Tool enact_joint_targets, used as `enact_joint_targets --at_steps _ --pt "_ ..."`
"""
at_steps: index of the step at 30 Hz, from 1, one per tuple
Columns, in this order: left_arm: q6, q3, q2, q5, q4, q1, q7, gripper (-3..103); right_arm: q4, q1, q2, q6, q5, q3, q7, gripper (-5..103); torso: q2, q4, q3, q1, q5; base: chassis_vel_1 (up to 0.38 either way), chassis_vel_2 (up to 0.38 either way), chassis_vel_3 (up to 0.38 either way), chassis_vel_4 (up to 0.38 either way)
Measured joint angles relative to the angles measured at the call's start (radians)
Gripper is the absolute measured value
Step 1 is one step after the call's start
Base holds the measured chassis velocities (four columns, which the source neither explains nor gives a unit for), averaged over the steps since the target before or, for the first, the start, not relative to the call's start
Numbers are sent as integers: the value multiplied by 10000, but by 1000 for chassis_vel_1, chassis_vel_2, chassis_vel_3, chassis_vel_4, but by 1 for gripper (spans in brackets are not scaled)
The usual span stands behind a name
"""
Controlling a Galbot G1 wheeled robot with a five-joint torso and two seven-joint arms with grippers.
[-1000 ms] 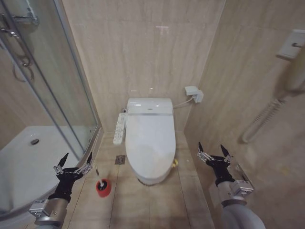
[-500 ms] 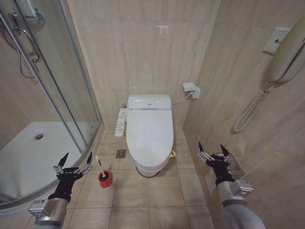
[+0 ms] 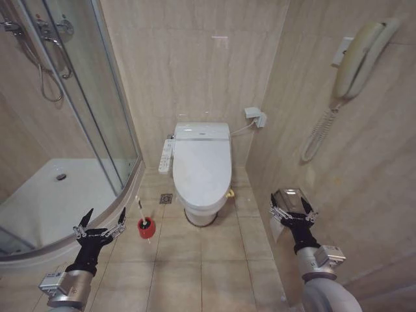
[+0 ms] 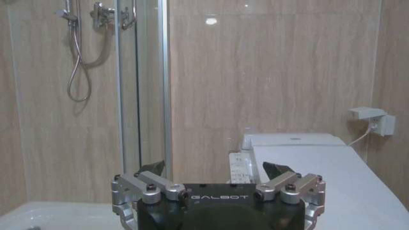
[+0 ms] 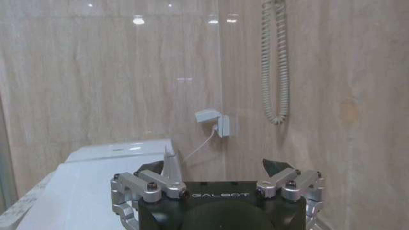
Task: Open the toilet lid, clean the toilet bowl with a toilet brush, close the toilet lid, and flush.
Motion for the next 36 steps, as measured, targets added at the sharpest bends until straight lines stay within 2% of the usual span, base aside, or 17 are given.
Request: enact_joint_targets --at_steps 36 --pt "0 1 0 0 -1 -9 1 100 0 12 -1 0 0 0 0 100 -7 -1 6 12 0 -2 12 1 -9"
